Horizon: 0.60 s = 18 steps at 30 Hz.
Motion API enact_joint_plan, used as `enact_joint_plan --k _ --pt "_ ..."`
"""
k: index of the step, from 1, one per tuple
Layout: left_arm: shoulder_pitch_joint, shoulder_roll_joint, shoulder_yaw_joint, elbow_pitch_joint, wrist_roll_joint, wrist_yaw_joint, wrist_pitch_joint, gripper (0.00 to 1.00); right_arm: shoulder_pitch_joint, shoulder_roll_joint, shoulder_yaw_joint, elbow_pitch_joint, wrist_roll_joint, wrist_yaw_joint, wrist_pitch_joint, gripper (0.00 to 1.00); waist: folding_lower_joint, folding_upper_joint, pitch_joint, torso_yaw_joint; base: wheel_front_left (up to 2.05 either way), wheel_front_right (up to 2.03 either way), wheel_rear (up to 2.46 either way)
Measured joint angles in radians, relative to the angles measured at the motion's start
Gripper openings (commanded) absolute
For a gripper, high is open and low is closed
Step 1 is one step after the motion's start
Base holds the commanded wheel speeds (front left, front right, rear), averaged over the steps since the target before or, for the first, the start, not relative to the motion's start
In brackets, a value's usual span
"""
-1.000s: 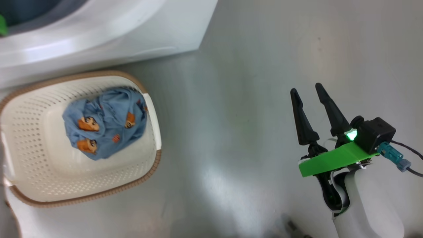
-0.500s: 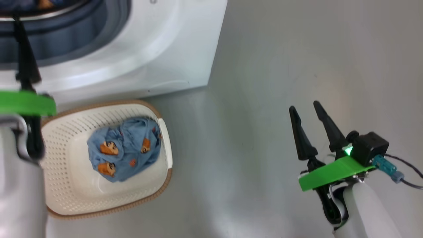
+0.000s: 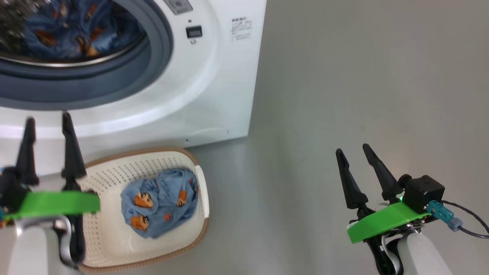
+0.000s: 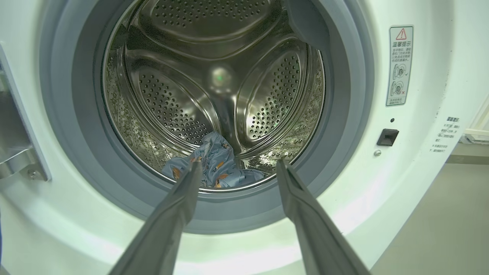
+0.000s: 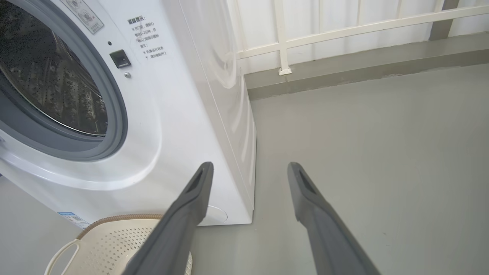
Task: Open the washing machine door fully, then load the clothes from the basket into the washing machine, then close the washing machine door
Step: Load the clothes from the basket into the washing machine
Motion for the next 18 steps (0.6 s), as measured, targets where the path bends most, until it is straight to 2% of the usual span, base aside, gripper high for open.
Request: enact_joint_plan --k 6,18 --pt "0.145 -0.033 0.014 -0.068 0.016 0.000 0.000 1.00 0.028 0.000 0.001 0.006 0.000 0.000 0.000 1.00 0.0000 0.0000 -0.078 0.010 0.00 0.00 0.00" --pt "0.366 -0.052 0.028 -0.137 0.033 0.015 0.000 1.00 0.083 0.000 0.002 0.011 0.000 0.000 0.000 1.00 0.0000 0.0000 -0.194 0.020 0.00 0.00 0.00"
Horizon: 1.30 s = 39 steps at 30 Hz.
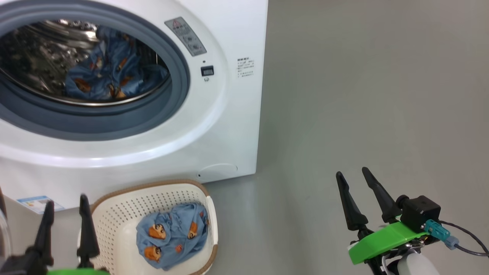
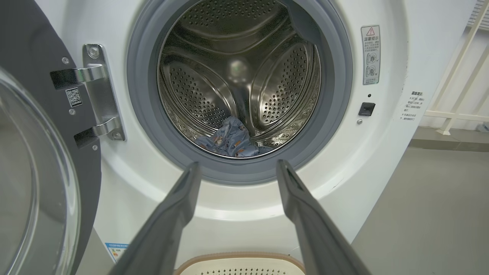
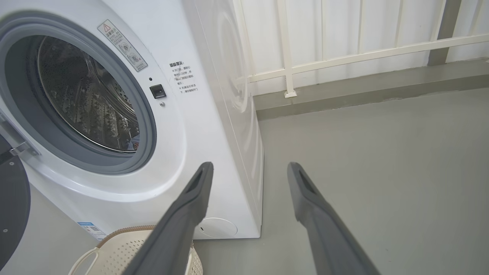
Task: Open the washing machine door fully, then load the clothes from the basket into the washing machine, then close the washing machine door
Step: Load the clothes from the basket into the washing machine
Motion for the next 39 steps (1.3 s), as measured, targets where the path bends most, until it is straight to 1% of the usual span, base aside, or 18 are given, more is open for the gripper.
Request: enact_joint_plan --k 10,12,19,21,23,25,30,39 --pt "0.106 -0.003 -0.008 -0.033 0.011 0.024 0.000 1.00 0.038 0.001 -0.002 -0.002 -0.007 0.000 0.000 1.00 0.0000 0.0000 -0.051 0.002 0.00 0.00 0.00" --pt "0.126 -0.003 -0.017 -0.037 0.010 0.039 0.000 1.00 0.040 0.001 -0.003 -0.002 -0.008 0.000 0.000 1.00 0.0000 0.0000 -0.059 0.003 0.00 0.00 0.00" --pt "0.188 -0.003 -0.047 -0.043 -0.010 0.073 0.000 1.00 0.042 0.001 -0.003 -0.005 -0.010 0.000 0.000 1.00 0.0000 0.0000 -0.080 0.005 0.00 0.00 0.00" --pt "0.196 -0.003 -0.051 -0.044 -0.011 0.075 0.000 1.00 0.043 0.001 -0.003 -0.005 -0.010 0.000 0.000 1.00 0.0000 0.0000 -0.082 0.006 0.00 0.00 0.00" --pt "0.213 -0.002 -0.065 -0.052 -0.011 0.093 0.000 1.00 0.053 0.001 -0.003 -0.006 -0.010 0.000 0.000 1.00 0.0000 0.0000 -0.087 0.006 0.00 0.00 0.00" --pt "0.230 -0.002 -0.074 -0.058 -0.018 0.101 0.000 1.00 0.062 0.001 -0.003 -0.005 -0.010 0.000 0.000 1.00 0.0000 0.0000 -0.091 0.006 0.00 0.00 0.00" --pt "0.244 -0.002 -0.088 -0.059 -0.027 0.113 0.000 1.00 0.063 -0.002 -0.004 -0.006 -0.010 0.000 0.000 1.00 0.0000 0.0000 -0.093 0.010 0.00 0.00 0.00" --pt "0.244 -0.002 -0.104 -0.056 -0.035 0.117 0.000 1.00 0.064 -0.010 -0.004 -0.013 -0.010 0.000 0.000 1.00 0.0000 0.0000 -0.069 0.017 0.00 0.00 0.00"
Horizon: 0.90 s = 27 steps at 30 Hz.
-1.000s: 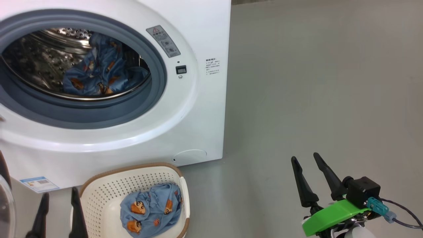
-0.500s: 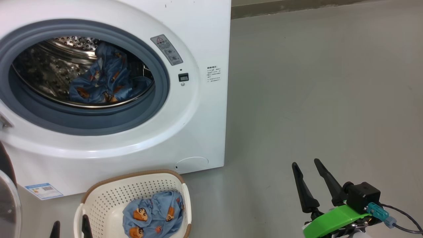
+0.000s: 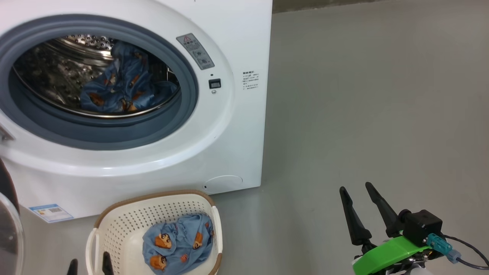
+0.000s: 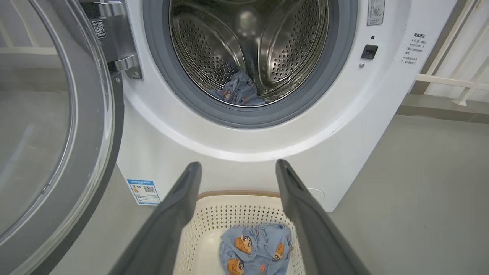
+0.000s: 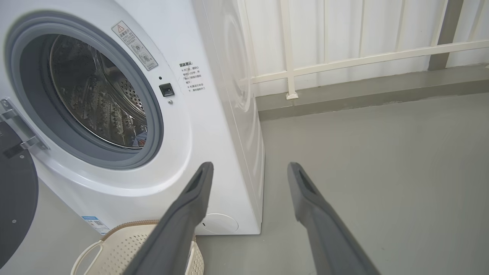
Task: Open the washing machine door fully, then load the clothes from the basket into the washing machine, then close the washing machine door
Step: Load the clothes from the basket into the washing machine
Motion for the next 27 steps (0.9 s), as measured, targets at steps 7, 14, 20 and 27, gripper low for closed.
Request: enact_joint_plan --k 7,14,20,27 --pt "-0.027 0.000 -0.031 0.054 -0.015 -0.006 0.000 1.00 -0.002 0.000 0.000 -0.008 0.000 0.000 0.000 1.00 0.0000 0.0000 0.047 -0.004 0.00 0.00 0.00" --pt "-0.152 -0.001 -0.053 0.152 -0.039 -0.045 0.000 1.00 -0.025 0.001 -0.010 -0.030 0.000 0.000 0.000 1.00 0.0000 0.0000 0.130 -0.015 0.00 0.00 0.00" --pt "-0.293 -0.002 -0.047 0.277 0.001 -0.090 0.001 1.00 -0.077 0.001 -0.016 -0.055 0.000 0.000 0.000 1.00 0.0000 0.0000 0.224 -0.028 0.00 0.00 0.00" --pt "-0.479 -0.001 -0.024 0.441 0.019 -0.134 0.001 1.00 -0.139 0.002 -0.014 -0.079 0.000 0.000 0.000 1.00 0.0000 0.0000 0.353 -0.045 0.00 0.00 0.00"
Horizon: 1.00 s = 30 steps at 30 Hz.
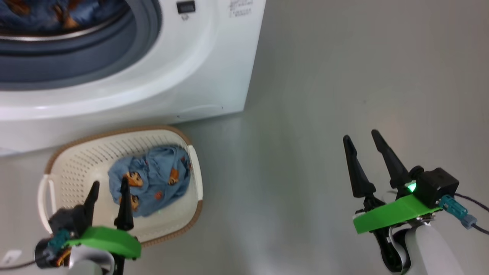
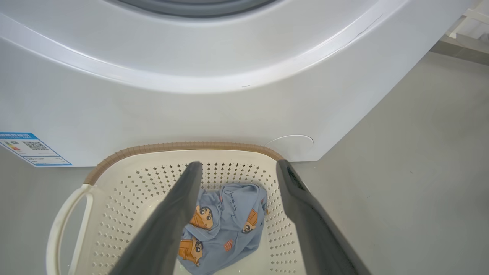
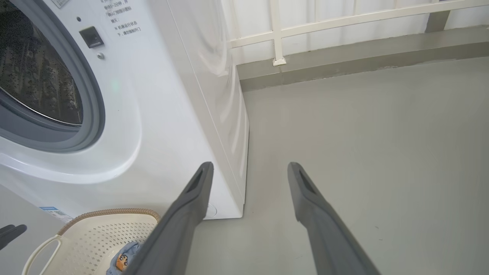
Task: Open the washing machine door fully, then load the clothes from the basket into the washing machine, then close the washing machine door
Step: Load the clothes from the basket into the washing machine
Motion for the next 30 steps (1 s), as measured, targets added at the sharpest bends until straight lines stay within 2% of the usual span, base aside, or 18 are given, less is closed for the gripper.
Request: enact_joint_plan --k 5,13,20,26,30 --pt "-0.128 0.006 0.001 0.104 -0.001 -0.017 0.000 1.00 -0.036 0.002 -0.001 -0.020 -0.018 0.000 0.000 1.00 0.0001 0.0000 0.100 -0.010 0.00 0.00 0.00" --pt "-0.291 0.052 -0.014 0.270 -0.005 -0.025 0.000 1.00 -0.081 0.005 -0.004 -0.052 -0.018 0.000 0.000 1.00 0.0000 0.0000 0.273 -0.023 0.00 0.00 0.00" --pt "-0.395 0.107 -0.126 0.356 -0.025 -0.025 0.000 1.00 -0.106 0.006 -0.003 -0.071 -0.016 0.000 0.000 1.00 0.0000 0.0000 0.387 -0.036 0.00 0.00 0.00" --pt "-0.467 0.167 -0.175 0.449 -0.080 -0.025 0.000 1.00 -0.116 0.007 -0.002 -0.085 -0.006 0.000 0.000 1.00 0.0000 0.0000 0.463 -0.049 0.00 0.00 0.00" --pt "-0.525 0.176 -0.201 0.483 -0.111 -0.025 0.000 1.00 -0.117 0.007 -0.003 -0.091 0.009 0.000 0.000 1.00 0.0000 0.0000 0.504 -0.058 0.00 0.00 0.00"
